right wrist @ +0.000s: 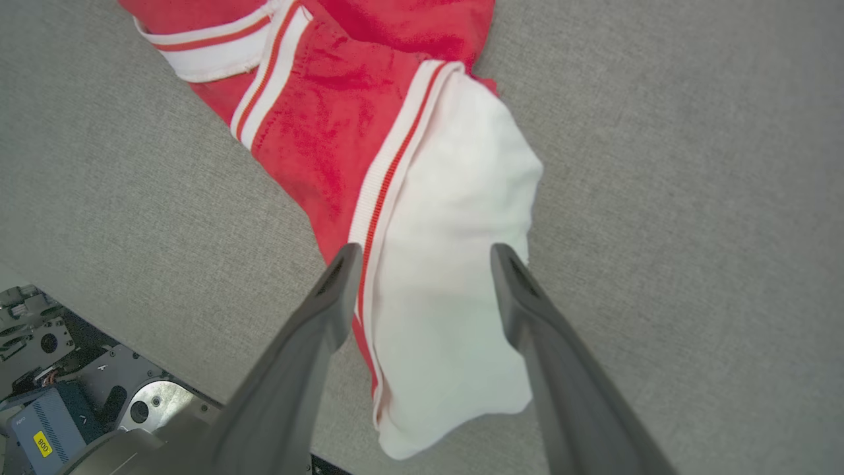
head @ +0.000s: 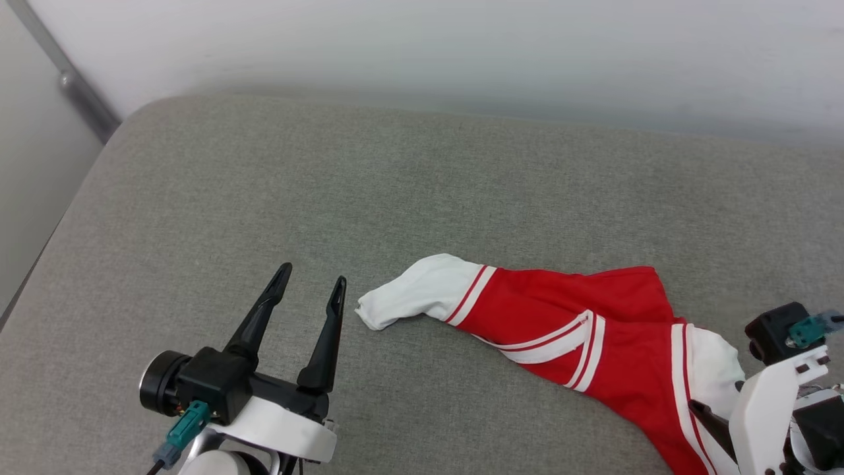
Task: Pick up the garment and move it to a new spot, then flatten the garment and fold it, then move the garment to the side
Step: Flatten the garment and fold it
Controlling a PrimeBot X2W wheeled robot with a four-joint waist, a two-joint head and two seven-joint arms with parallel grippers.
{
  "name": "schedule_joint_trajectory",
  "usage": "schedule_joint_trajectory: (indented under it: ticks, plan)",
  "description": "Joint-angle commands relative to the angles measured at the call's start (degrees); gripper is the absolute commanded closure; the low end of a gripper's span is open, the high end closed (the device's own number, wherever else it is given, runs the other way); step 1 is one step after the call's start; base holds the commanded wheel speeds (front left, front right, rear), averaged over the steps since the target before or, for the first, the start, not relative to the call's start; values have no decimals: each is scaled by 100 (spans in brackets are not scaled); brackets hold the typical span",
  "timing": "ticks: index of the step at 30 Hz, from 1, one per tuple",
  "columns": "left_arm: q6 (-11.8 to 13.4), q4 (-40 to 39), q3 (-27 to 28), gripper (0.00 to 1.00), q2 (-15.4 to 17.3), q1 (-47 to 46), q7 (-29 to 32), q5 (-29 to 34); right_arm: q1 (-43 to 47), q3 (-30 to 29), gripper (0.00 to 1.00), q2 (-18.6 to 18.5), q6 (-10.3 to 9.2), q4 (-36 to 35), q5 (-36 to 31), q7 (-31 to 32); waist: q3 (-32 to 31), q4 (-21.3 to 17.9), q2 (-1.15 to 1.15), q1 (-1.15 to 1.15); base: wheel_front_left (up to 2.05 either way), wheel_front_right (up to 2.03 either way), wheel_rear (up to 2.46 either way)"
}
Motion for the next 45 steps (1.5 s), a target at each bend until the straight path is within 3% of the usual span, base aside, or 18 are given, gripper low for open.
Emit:
schedule_joint_trajectory:
  ticks: [1, 4, 9, 10, 11, 12, 21, 26, 30, 34, 38, 45]
  plan:
    - [-37, 35, 38, 0, -56, -18, -27, 38, -117, 66, 0, -39, -3, -8, 44, 162, 63, 76, 0, 1, 0, 0, 0]
    - [-157, 106, 64, 0, -202, -77, -27, 118, -251, 163, 0, -245, -4, 143, -42, 535, 161, 203, 0, 1, 0, 0, 0]
    - [-357, 252, 125, 0, -388, -135, -27, 250, -356, 198, 0, -222, -4, 595, -190, 408, 320, 406, 0, 1, 0, 0, 0]
    - [-406, 279, 147, 0, -419, -143, -27, 264, -363, 223, 20, -203, -4, 676, -189, 343, 344, 439, 0, 1, 0, 0, 0]
    - [-437, 306, 166, 0, -457, -152, -27, 288, -385, 241, 82, -188, -3, 765, -173, 263, 367, 471, 0, 1, 0, 0, 0]
    - [-462, 325, 179, 0, -505, -152, -27, 306, -407, 269, 100, -223, -3, 840, -178, 189, 384, 503, 0, 1, 0, 0, 0]
    - [-775, 512, 317, 0, -885, -162, -23, 460, -959, 567, 100, -866, -5, 1301, -411, -401, 399, 674, 0, 1, 0, 0, 0]
    - [-896, 604, 417, 0, -1049, -118, -23, 551, -1716, 841, 100, -1377, -5, 1390, -538, -691, 273, 696, 0, 1, 0, 0, 0]
    - [-985, 658, 489, 0, -1124, -75, -22, 630, -2616, 1313, 100, -1835, -5, 1575, -804, -1316, 219, 705, 0, 1, 0, 0, 0]
    - [-1045, 677, 589, 0, -1192, -33, -22, 693, -3431, 1912, 100, -2051, -5, 2038, -1303, -2249, 169, 714, 0, 1, 0, 0, 0]
    - [-1092, 644, 660, 0, -1270, 0, -23, 753, -3548, 2309, 100, -2024, -6, 2649, -1804, -3229, 188, 710, 0, 1, 0, 0, 0]
    - [-1148, 648, 791, 0, -1310, 122, -22, 825, -2323, 2277, 100, -1571, -7, 3311, -2204, -4159, 248, 533, 0, 1, 0, 0, 0]
